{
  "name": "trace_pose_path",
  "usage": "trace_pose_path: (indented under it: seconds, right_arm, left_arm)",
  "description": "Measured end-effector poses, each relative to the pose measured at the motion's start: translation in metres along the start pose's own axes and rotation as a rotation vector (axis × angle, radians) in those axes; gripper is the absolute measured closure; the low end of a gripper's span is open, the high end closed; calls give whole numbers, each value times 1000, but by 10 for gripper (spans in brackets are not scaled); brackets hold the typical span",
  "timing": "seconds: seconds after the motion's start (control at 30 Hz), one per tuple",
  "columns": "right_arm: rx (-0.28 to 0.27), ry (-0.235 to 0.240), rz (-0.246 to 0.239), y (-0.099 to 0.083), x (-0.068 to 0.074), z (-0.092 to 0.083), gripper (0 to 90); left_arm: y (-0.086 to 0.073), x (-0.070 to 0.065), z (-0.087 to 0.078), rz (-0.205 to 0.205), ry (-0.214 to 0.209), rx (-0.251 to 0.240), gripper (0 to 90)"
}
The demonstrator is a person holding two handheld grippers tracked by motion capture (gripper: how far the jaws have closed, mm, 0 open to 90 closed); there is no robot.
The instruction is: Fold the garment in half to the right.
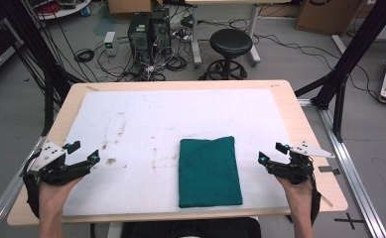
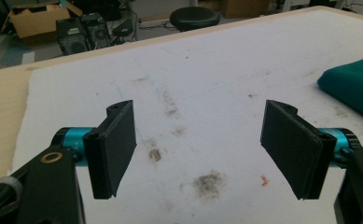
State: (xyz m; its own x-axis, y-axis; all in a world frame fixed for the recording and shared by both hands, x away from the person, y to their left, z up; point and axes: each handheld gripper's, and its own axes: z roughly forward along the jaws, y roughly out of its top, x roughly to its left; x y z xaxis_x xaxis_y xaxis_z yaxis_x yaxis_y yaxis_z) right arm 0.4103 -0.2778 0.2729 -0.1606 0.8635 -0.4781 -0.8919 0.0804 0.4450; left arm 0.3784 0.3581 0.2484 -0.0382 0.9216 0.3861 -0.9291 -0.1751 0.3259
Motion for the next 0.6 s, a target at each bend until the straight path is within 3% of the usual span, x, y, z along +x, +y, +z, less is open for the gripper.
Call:
trace_pose_path:
  seconds: [0.3, 0.6]
  right_arm:
    - [-31, -19, 18, 1, -5, -13, 218]
    - [-20, -13, 15, 1, -3, -10, 218]
  left_arm:
    - [-5, 5, -2, -18, 10, 4, 266]
    - [-6, 7, -2, -21, 11, 9, 266]
